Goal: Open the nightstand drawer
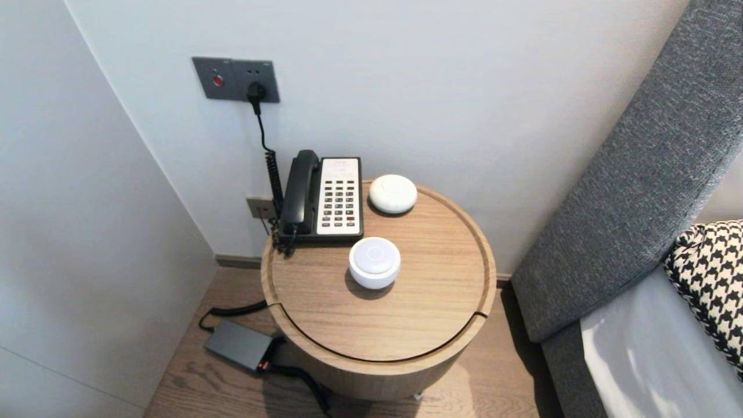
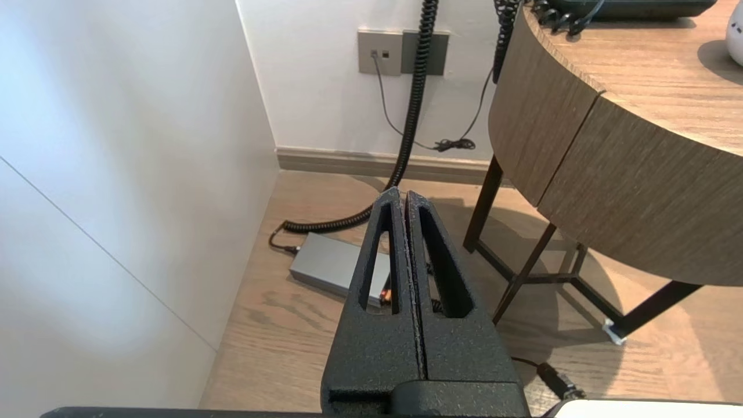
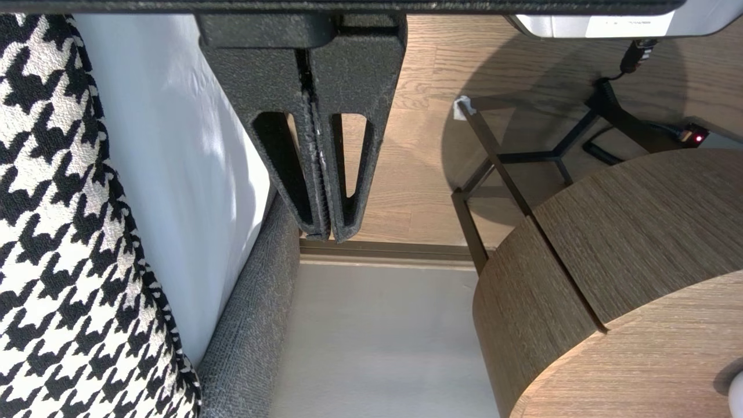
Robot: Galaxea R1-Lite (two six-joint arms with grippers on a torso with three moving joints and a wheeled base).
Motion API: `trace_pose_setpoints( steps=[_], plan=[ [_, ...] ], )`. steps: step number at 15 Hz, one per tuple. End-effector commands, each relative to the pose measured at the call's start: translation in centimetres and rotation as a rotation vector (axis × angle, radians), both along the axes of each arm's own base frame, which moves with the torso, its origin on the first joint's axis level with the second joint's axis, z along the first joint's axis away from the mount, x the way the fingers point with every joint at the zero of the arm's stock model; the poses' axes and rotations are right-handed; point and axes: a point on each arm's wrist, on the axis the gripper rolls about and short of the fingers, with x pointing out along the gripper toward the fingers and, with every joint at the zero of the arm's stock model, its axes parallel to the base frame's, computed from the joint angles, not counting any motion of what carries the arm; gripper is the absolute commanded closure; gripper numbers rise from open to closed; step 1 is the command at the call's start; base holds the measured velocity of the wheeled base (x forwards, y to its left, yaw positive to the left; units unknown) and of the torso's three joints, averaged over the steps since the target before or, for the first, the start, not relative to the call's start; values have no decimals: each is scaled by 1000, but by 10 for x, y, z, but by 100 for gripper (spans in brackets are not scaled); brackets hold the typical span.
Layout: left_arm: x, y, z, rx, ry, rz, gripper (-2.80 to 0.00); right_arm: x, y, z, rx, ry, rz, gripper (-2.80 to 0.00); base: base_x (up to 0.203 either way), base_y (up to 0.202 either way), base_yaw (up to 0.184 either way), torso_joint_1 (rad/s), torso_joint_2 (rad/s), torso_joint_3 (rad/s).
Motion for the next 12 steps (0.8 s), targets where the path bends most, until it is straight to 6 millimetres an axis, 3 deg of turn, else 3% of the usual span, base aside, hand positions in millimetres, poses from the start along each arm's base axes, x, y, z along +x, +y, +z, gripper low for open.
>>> trace_pose_setpoints(
  steps=[1,12],
  plan=[
    [1,0,-3,0,12,0,0,2,0,-8,0,26,0,0,0,0,0,0,0,0],
    [1,0,-3,-2,12,0,0,1,0,-4,-11,15,7,0,0,0,0,0,0,0]
  ],
)
